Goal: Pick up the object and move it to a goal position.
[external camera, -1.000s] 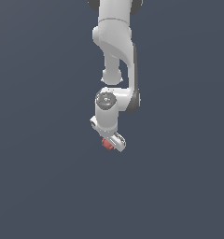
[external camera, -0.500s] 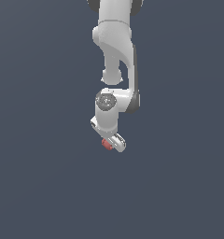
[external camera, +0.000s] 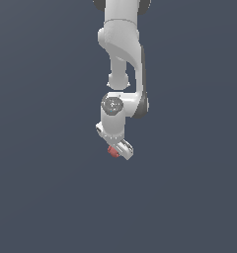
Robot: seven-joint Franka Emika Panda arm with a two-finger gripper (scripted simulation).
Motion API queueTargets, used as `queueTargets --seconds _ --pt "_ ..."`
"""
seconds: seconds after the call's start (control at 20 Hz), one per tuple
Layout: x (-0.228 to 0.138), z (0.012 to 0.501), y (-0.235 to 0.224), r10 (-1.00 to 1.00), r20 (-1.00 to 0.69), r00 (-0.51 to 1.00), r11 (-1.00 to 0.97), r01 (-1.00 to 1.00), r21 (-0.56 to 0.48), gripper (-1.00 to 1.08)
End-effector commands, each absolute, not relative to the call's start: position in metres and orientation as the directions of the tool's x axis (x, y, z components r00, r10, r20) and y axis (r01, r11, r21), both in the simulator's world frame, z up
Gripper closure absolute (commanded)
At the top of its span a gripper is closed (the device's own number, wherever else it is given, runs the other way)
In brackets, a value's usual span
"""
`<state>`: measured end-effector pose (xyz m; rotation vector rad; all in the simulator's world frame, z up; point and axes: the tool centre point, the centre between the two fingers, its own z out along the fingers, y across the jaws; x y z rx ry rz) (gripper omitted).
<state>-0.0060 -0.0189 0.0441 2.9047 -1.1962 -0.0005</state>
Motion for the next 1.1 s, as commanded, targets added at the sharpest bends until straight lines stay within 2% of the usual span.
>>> queueTargets --seconds 0.0,0.4,1.05 --pt "-0.01 0.049 -0.017 -0.704 0.0 0.71 -0.71 -0.704 0.0 1.08" --pt "-0.038 0.076 -0.009 -0.704 -0.001 0.71 -0.71 -0.704 -0.001 1.08" --pt "-0.111 0.147 0.012 -0.704 -0.001 0.71 -0.71 -0.704 -0.001 1.08"
